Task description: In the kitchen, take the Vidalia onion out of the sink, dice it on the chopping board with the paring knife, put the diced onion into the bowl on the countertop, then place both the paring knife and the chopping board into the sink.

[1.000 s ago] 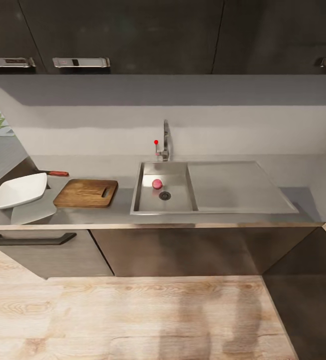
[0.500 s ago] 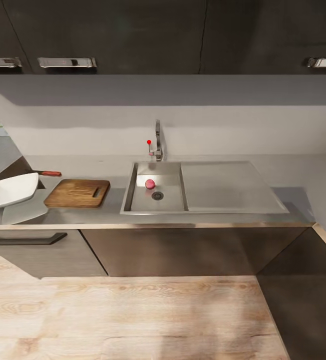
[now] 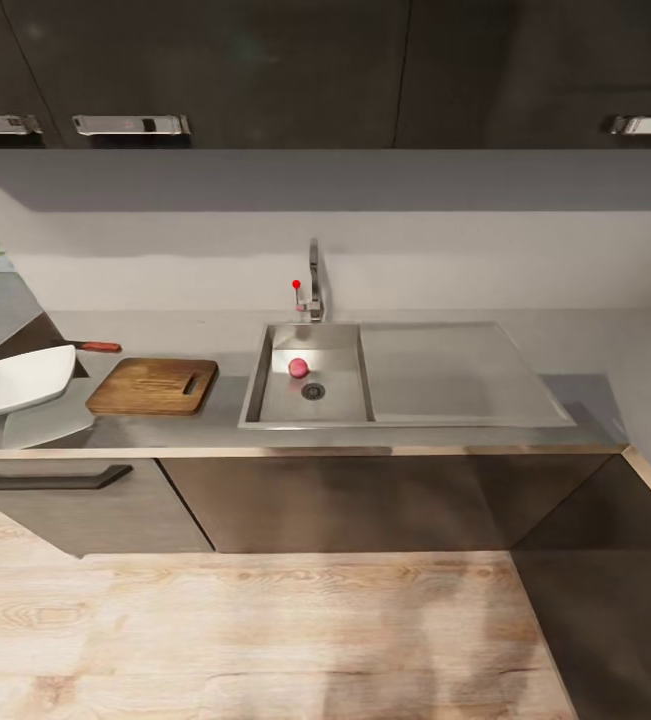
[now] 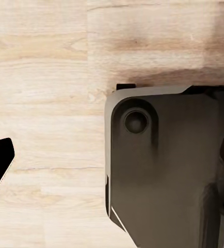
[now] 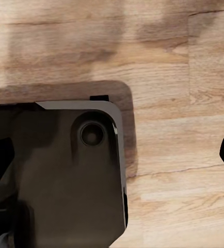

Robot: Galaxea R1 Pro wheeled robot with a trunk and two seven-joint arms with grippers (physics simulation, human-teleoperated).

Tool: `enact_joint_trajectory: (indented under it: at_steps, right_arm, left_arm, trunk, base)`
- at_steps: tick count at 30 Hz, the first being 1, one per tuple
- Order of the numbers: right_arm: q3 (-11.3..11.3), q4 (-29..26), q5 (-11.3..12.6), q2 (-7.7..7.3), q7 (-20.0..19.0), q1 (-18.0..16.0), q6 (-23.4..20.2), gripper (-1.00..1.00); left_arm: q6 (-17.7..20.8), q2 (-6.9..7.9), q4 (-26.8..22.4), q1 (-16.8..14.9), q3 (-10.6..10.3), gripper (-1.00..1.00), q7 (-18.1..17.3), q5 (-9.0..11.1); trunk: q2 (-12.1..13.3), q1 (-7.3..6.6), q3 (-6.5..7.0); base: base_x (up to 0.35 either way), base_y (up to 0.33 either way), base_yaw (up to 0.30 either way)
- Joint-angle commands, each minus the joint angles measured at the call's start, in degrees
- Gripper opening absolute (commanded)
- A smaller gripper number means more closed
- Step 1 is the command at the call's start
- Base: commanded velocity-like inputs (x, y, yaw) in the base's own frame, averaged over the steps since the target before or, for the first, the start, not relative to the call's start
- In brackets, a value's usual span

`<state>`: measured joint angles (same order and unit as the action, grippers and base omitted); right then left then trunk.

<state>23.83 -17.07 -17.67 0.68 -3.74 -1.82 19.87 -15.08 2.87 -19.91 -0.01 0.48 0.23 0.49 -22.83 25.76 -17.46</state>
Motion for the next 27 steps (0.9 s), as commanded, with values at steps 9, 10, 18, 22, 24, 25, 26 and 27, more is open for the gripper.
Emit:
enact_joint_trajectory:
  at_steps: [9,10,18,22,24,25,26,27]
  right_arm:
    - [0.4,0.0,-0.3,0.09,-0.4,0.0,0.2,1.00]
    - [0.4,0.0,-0.3,0.08,-0.4,0.0,0.2,1.00]
    - [0.4,0.0,-0.3,0.11,-0.4,0.0,0.3,1.00]
    - [0.4,0.1,-0.3,0.11,-0.4,0.0,0.3,1.00]
    - [0.4,0.3,-0.3,0.11,-0.4,0.0,0.3,1.00]
    - [0.4,0.3,-0.3,0.11,-0.4,0.0,0.3,1.00]
    - [0.4,0.4,-0.3,0.11,-0.4,0.0,0.3,1.00]
    - [0.4,0.5,-0.3,0.11,-0.4,0.0,0.3,1.00]
  left_arm:
    - [0.0,-0.64,-1.2,0.0,-0.1,1.00,0.0,0.1]
    - [0.0,-0.68,-1.2,0.0,-0.1,1.00,0.0,0.1]
    - [0.1,-1.22,-1.8,0.0,0.0,1.00,0.1,-0.1]
    - [7.0,-1.88,-9.8,-0.6,0.0,1.00,0.2,-0.3]
    - [23.8,-2.21,-22.4,-1.5,0.0,1.00,0.1,-0.4]
    - [29.3,-2.37,-27.1,-1.7,-0.1,1.00,0.1,-0.3]
    - [34.1,-2.60,-31.9,-1.8,-0.2,1.00,0.1,-0.3]
    - [38.2,-2.86,-36.6,-1.8,-0.4,1.00,0.0,-0.3]
  trunk:
    - [-0.1,0.02,-0.09]
    - [-0.1,0.02,-0.09]
    - [-0.1,0.02,-0.09]
    - [-0.1,0.02,-0.09]
    - [-0.1,0.02,-0.09]
    - [-0.1,0.02,-0.09]
    - [-0.1,0.02,-0.09]
    - [-0.1,0.02,-0.09]
  base:
    - [-0.258,0.000,0.000]
    - [-0.324,0.000,0.000]
    - [-0.164,0.000,0.000]
    - [-0.010,0.000,0.000]
    - [-0.003,0.000,0.000]
    - [0.000,0.000,0.000]
    - [0.000,0.000,0.000]
    - [0.000,0.000,0.000]
